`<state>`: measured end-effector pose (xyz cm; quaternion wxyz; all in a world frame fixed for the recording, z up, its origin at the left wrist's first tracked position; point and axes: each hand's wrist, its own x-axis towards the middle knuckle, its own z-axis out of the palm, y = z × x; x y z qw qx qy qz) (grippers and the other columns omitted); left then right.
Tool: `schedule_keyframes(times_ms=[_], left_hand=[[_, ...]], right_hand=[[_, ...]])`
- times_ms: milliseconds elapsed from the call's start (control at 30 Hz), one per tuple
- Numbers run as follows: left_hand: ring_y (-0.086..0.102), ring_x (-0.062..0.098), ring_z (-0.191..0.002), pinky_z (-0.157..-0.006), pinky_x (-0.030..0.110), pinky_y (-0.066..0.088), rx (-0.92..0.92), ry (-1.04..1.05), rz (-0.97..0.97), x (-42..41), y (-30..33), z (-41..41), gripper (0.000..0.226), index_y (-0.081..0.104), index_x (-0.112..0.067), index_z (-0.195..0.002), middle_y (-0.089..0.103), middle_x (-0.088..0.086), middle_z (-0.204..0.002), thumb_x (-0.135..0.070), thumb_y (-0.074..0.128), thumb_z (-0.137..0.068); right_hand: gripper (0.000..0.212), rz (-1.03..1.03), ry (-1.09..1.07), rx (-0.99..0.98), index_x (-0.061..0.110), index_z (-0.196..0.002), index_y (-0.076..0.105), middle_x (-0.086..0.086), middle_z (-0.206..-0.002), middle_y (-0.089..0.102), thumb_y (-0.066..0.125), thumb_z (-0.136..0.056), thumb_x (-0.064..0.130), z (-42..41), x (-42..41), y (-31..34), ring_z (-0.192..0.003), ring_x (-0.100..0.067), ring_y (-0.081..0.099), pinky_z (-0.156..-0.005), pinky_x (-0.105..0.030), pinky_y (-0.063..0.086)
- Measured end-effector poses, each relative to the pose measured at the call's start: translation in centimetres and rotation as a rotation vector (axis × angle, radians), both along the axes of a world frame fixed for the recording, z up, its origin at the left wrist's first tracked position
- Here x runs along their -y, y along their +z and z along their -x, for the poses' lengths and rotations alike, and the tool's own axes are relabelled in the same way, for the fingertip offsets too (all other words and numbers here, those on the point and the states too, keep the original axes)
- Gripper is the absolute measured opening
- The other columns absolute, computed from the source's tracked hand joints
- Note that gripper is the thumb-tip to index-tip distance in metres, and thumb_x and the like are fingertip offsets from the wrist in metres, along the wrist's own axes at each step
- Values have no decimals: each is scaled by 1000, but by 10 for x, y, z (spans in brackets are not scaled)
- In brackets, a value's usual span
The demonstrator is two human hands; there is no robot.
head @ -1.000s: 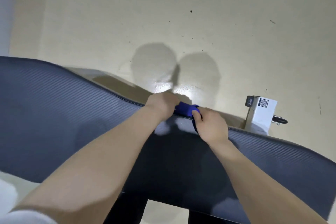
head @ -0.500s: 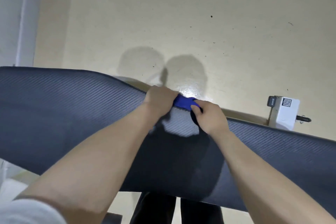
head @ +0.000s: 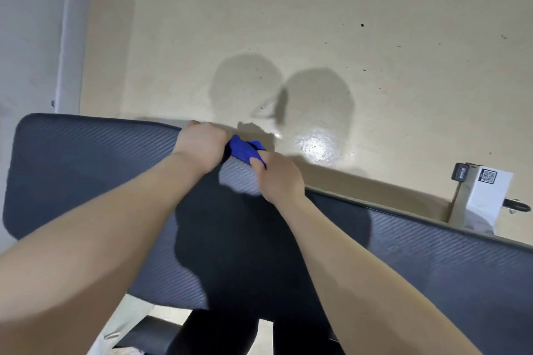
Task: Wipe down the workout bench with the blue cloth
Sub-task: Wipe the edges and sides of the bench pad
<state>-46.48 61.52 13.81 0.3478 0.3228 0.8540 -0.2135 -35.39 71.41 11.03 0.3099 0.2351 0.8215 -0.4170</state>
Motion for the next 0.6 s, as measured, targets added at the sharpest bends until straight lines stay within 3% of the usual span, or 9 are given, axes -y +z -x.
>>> schedule_keyframes(times_ms=[100, 200, 267, 400, 533, 600], left_hand=[[61, 27, -105, -77, 26, 38, 143, 14, -84, -18, -9, -13, 31, 60, -21, -114, 67, 4, -112, -12, 41, -92], [61, 24, -98, -73, 24, 29, 270, -14, -194, -27, -20, -24, 25, 57, -20, -95, 64, 2, -91, -3, 39, -90], [61, 21, -93, -73, 24, 26, 226, -57, -240, -18, -21, -22, 27, 48, -24, -87, 54, -5, -77, 0, 36, -89], [62, 18, -94, -72, 25, 25, 88, 41, -305, 33, -24, 10, 34, 56, -28, -96, 64, -7, -91, -1, 39, -86], [63, 26, -95, -81, 29, 31, -29, 101, -276, 103, -18, 76, 37, 60, -25, -107, 69, 2, -99, -1, 42, -85], [62, 30, -97, -79, 29, 33, -29, 167, -249, 146, -16, 106, 35, 61, -24, -114, 70, 6, -102, -7, 44, -88]], right_hand=[[27, -14, -46, 40, 17, -73, 44, -3, -77, 53, 38, -96, 30, -20, -23, 2, -76, -28, 51, -63, -32, 35], [28, -116, -84, 120, 14, -79, 53, -5, -77, 58, 38, -95, 31, -38, -39, 6, -79, -29, 54, -66, -34, 39], [29, -152, -85, 131, 14, -75, 52, -4, -72, 56, 38, -95, 30, -35, -32, 9, -75, -28, 52, -62, -33, 37], [24, -112, -29, 77, 19, -83, 52, -3, -80, 57, 36, -96, 30, 14, 13, 13, -79, -26, 52, -64, -32, 37], [29, -146, 18, -44, 19, -99, 58, -6, -94, 63, 34, -96, 33, 86, 79, 6, -89, -30, 57, -71, -36, 45], [30, -173, 68, -105, 20, -103, 60, -5, -99, 64, 34, -96, 33, 125, 118, 1, -93, -30, 57, -73, -35, 42]])
